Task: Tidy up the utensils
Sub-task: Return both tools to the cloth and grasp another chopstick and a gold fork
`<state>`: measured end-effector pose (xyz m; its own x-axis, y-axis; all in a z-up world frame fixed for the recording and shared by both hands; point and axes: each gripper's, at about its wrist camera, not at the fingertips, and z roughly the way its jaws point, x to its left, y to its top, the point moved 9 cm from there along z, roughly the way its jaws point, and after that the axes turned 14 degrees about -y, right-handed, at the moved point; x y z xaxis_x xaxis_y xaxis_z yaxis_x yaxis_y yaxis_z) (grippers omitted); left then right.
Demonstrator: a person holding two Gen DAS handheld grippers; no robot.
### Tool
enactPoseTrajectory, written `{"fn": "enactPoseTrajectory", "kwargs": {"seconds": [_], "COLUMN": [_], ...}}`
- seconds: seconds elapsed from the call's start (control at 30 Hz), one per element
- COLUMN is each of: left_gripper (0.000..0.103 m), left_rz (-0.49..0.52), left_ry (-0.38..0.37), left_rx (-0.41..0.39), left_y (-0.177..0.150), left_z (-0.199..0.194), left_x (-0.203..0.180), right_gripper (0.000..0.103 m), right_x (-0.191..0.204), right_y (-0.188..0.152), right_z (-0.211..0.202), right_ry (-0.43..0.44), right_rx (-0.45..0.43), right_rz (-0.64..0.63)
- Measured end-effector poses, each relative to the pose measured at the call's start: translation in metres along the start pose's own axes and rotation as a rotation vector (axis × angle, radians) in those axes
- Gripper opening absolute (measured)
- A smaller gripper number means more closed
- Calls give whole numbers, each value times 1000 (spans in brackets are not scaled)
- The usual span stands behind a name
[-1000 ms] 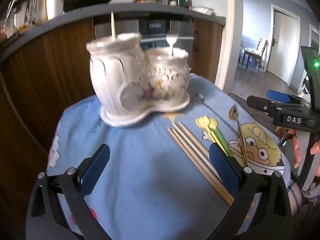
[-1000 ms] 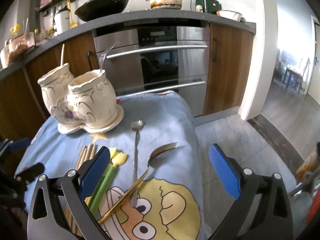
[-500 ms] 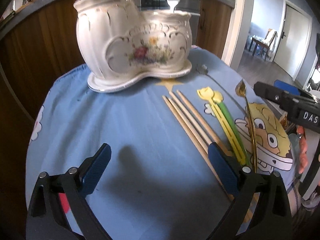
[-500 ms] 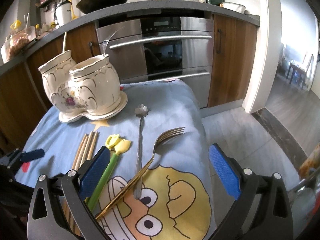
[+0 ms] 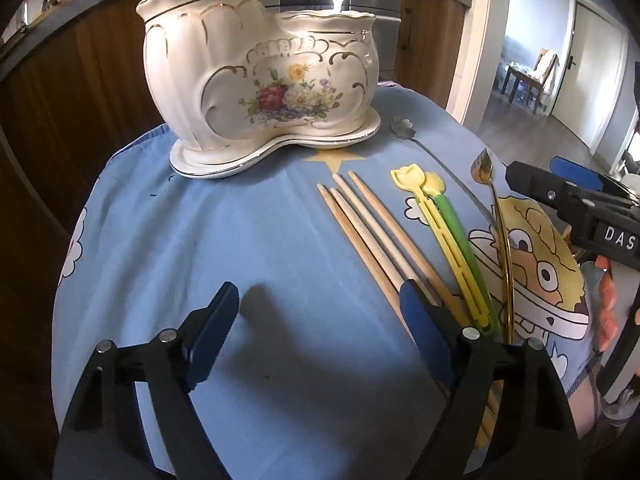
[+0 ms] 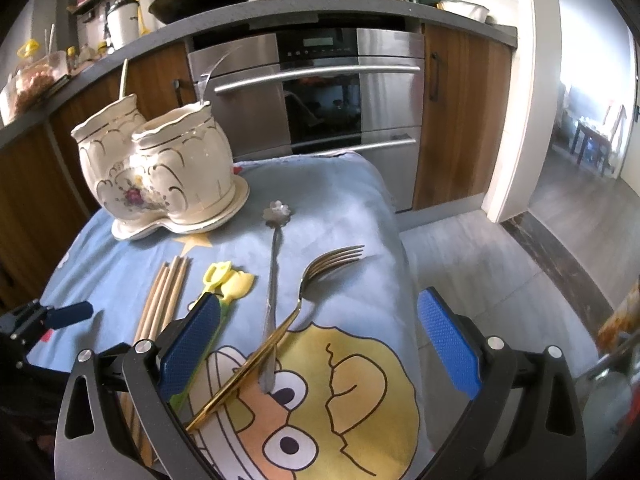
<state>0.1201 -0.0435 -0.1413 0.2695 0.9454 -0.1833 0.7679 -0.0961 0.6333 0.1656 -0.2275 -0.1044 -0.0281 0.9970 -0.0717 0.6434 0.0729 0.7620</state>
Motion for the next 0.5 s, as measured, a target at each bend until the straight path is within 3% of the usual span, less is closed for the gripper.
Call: {"fn": "enactPoseTrajectory", "kwargs": {"seconds": [0.07, 0.13, 0.17, 0.23, 0.37, 0.43, 0.5], "left_gripper": [76, 69, 59, 48, 29, 26, 25], "left_rz": [-1, 3, 9, 14, 45, 52, 51], "left_ry": [-8, -3, -7, -28, -71, -73, -71], "left_rx": [10, 9, 8, 15, 34, 46, 56], "left_y": [1, 5, 7, 9, 11, 14, 17], "left_z": [3, 5, 6, 8, 11, 14, 17], "left_x": [-2, -3, -5, -8, -16, -17, -17], "right_gripper": [98, 90, 85, 62, 42, 33, 31], "right_x": [2, 5, 6, 9, 15, 18, 19], "right_y": [-1, -2, -3, -4, -4, -2, 1], "right_z": [2, 6, 8, 15, 25, 31, 40], "right_ry": [1, 14, 13, 7, 31, 32, 38], "right_rx": [6, 22, 32, 61, 92, 106, 130], "right_rz": [-1, 2, -3, -9, -7, -7, 9]}}
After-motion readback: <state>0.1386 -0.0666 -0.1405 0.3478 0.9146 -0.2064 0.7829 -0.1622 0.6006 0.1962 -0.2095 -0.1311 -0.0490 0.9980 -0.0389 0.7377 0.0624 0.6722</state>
